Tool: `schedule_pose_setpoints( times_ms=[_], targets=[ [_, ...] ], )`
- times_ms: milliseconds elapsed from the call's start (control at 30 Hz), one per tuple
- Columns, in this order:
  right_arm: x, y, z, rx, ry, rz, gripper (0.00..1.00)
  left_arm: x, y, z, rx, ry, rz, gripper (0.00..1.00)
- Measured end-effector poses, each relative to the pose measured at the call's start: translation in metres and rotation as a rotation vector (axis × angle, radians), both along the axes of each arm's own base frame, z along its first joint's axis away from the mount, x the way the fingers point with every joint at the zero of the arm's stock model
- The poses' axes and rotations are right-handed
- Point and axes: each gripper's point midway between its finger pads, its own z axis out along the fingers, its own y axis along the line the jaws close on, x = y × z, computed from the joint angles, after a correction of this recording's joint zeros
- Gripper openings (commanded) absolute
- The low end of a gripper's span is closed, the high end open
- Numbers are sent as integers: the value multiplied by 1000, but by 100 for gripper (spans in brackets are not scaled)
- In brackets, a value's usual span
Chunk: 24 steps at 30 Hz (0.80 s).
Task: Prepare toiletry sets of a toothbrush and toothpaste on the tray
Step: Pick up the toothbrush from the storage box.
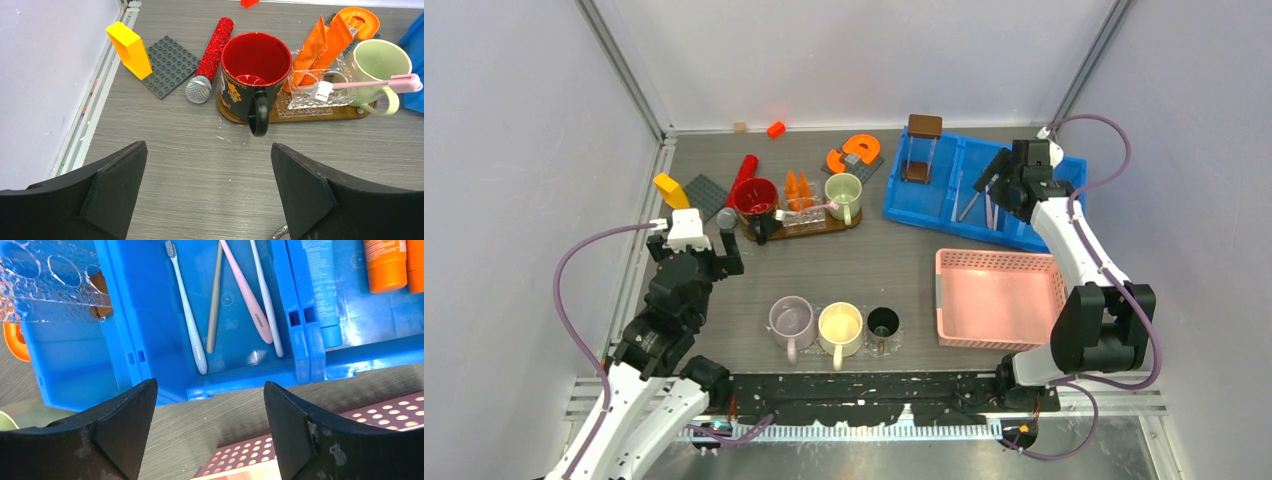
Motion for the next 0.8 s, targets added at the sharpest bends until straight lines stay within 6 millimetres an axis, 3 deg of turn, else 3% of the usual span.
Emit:
schedule_pose_setpoints(
  times_ms=[433, 667, 800],
  targets=[
    [2, 10, 2, 36, -7, 45, 85, -3, 1, 4, -11, -21, -3, 98],
    [21, 22, 30, 24, -100, 109, 85, 1, -2, -2, 1, 6, -7, 98],
    [26, 24, 36, -11, -125, 125, 85, 5, -5, -8, 12, 35, -18, 98]
  ],
)
